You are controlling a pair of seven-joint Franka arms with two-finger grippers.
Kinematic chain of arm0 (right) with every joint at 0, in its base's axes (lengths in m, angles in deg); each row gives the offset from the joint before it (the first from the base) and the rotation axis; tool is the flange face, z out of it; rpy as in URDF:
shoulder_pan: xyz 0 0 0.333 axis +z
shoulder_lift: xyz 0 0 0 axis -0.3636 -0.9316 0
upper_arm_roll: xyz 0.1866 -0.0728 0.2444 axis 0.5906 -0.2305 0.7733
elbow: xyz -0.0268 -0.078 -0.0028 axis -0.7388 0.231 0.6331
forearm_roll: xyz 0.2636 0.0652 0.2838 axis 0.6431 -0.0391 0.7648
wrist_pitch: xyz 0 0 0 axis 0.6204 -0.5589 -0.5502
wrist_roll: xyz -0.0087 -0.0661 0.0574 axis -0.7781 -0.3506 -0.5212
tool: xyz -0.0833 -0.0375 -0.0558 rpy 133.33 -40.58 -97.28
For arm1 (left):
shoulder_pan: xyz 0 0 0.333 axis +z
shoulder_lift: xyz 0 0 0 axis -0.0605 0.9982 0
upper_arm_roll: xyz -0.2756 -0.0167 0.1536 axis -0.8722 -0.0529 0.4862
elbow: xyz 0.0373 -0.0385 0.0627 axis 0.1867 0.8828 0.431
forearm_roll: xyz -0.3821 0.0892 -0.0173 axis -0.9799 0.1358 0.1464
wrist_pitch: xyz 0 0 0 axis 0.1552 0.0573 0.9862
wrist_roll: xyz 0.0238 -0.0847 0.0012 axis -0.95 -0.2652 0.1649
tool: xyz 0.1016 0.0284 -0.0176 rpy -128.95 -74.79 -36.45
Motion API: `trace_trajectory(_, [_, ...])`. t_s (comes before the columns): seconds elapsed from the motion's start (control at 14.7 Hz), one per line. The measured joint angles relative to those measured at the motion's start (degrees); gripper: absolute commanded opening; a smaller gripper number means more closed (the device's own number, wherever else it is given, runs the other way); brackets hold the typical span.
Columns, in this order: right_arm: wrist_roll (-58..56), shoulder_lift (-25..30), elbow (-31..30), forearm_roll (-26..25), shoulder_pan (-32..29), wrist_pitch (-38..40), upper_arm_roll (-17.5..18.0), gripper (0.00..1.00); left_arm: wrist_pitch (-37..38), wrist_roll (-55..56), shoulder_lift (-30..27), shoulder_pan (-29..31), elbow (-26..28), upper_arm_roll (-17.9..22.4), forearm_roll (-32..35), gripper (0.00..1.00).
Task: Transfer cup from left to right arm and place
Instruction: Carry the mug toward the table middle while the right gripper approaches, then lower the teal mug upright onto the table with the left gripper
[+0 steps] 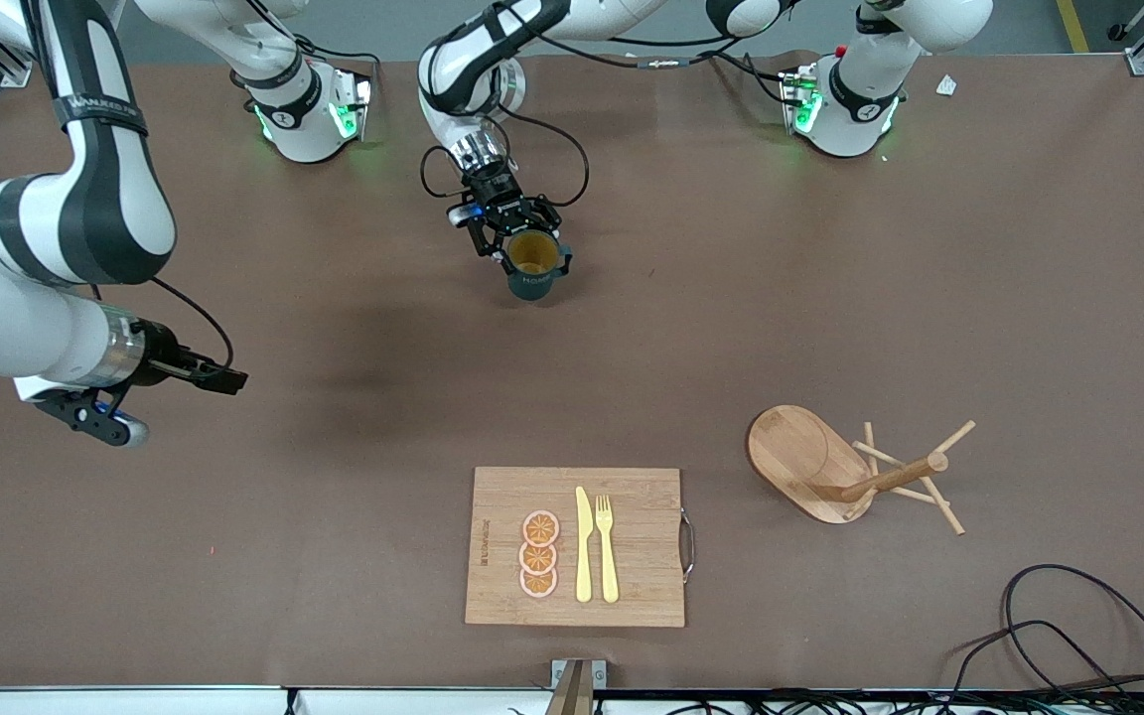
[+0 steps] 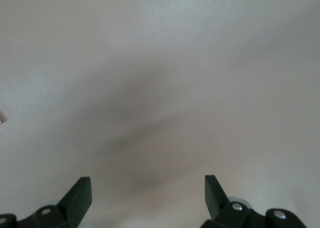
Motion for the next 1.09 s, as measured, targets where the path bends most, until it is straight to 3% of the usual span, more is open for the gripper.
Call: trace_trajectory(1.09, [0.2, -0.4, -0.9, 0.0, 0.1, -1.1, -0.1, 1.0, -0.2, 3.8, 4.4, 0.7, 1.4, 2.7, -0.2, 0.96])
